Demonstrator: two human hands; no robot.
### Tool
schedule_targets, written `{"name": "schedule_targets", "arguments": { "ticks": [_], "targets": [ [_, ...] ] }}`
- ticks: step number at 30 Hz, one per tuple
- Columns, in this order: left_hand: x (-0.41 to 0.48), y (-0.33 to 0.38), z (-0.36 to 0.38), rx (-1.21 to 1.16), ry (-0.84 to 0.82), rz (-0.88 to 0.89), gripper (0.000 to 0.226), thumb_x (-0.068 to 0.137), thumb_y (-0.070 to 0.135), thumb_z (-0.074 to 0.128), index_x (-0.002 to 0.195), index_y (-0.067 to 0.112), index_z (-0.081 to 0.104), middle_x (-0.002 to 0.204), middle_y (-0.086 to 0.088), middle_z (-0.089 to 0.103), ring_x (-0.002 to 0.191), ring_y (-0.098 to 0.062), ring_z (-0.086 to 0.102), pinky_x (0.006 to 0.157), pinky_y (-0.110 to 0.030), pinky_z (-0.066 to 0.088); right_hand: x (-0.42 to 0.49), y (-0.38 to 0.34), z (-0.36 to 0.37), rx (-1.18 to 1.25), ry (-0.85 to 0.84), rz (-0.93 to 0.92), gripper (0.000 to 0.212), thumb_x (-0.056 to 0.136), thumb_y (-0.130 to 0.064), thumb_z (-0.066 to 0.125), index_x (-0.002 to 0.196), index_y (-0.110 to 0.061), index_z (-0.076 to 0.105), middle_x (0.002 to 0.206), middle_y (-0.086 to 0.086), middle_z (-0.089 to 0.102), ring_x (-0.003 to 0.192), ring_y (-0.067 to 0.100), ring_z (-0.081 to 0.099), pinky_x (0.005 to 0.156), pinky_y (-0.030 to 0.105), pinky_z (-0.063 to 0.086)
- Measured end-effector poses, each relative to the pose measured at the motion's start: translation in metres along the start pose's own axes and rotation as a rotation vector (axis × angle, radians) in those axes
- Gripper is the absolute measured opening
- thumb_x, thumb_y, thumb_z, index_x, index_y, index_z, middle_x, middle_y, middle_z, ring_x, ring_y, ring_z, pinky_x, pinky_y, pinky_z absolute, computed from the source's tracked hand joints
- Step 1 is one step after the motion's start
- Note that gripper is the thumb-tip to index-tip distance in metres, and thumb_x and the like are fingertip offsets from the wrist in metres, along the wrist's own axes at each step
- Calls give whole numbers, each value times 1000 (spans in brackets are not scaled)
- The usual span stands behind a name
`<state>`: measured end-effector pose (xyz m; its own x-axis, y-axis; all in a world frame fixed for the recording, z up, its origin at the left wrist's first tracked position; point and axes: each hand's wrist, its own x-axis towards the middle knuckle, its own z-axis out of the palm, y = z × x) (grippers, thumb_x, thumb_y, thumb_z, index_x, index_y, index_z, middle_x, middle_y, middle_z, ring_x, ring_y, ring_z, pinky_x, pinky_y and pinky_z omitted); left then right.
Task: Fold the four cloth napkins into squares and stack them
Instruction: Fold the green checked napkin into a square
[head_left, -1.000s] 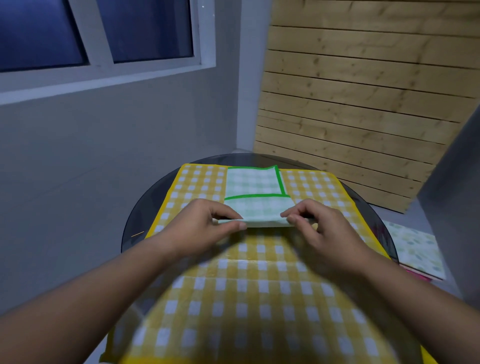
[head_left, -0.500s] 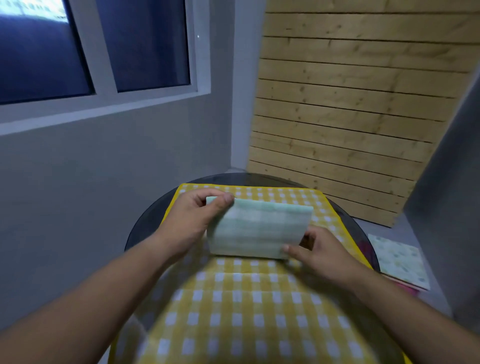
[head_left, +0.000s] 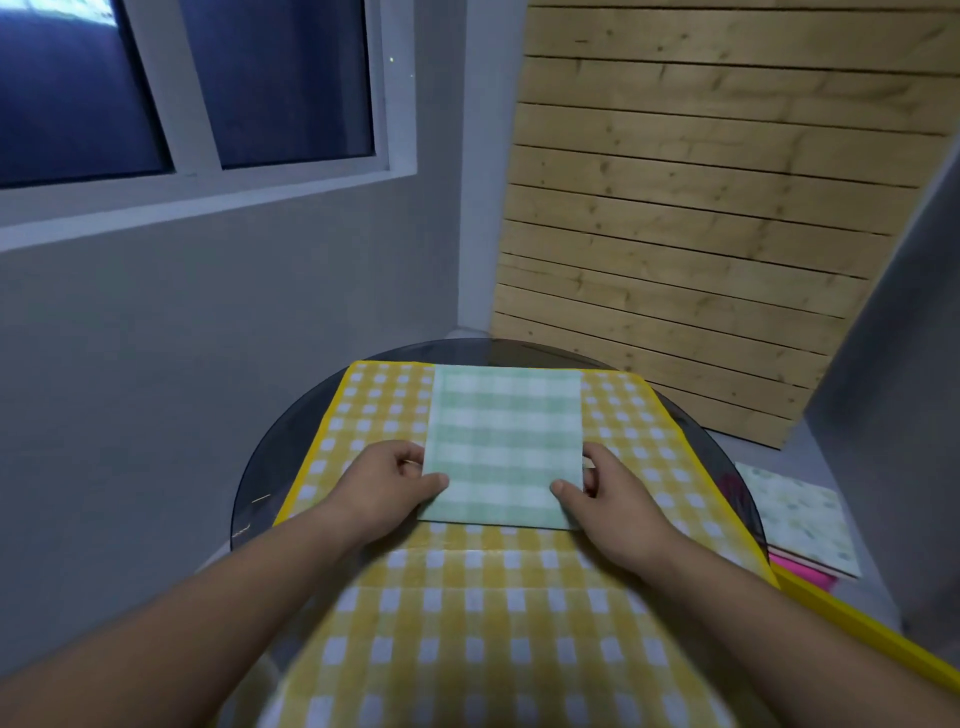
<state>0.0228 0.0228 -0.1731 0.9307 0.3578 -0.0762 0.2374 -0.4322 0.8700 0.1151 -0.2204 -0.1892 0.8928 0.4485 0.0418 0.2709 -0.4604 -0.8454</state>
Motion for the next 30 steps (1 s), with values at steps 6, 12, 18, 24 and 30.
{"name": "schedule_targets", "arguments": {
  "ticks": [6, 12, 18, 24, 30],
  "targets": [
    [9, -6, 2, 119, 37, -25, 38, 84, 29, 78, 117, 15, 67, 56, 13, 56, 64, -6, 59, 75, -25, 48, 2, -4, 2, -216, 69, 20, 66, 89, -33, 67, 145, -28, 33, 74, -10, 57, 70, 4, 56, 61, 20, 39],
    [7, -2, 4, 204, 53, -19, 56, 86, 33, 75, 138, 23, 56, 109, -3, 68, 95, -19, 63, 90, -29, 50, 4, 1, 3, -386, 72, 53, 51, 87, -47, 65, 132, -24, 55, 79, -14, 52, 82, 12, 56, 75, 25, 44],
    [5, -2, 3, 309, -39, 24, 46, 95, 30, 64, 140, 23, 56, 112, -1, 67, 102, -17, 62, 88, -24, 45, 4, 1, 0, -433, -3, 51, 54, 89, -49, 63, 134, -21, 58, 78, -20, 44, 112, 22, 57, 99, 37, 47],
    [7, -3, 3, 362, -164, 47, 45, 78, 48, 77, 80, 21, 41, 72, 3, 42, 65, -13, 41, 64, -29, 38, 3, -5, -11, -492, -112, 42, 64, 81, -58, 68, 130, -18, 60, 78, -16, 48, 102, 18, 59, 102, 40, 44],
    [-1, 5, 1, 536, -216, 70, 55, 58, 66, 80, 76, 17, 60, 80, 2, 57, 65, -15, 56, 60, -30, 48, -1, -10, -16, -615, -136, 19, 68, 79, -64, 65, 125, -15, 60, 93, 0, 64, 101, 19, 52, 91, 33, 32]
  ]
}}
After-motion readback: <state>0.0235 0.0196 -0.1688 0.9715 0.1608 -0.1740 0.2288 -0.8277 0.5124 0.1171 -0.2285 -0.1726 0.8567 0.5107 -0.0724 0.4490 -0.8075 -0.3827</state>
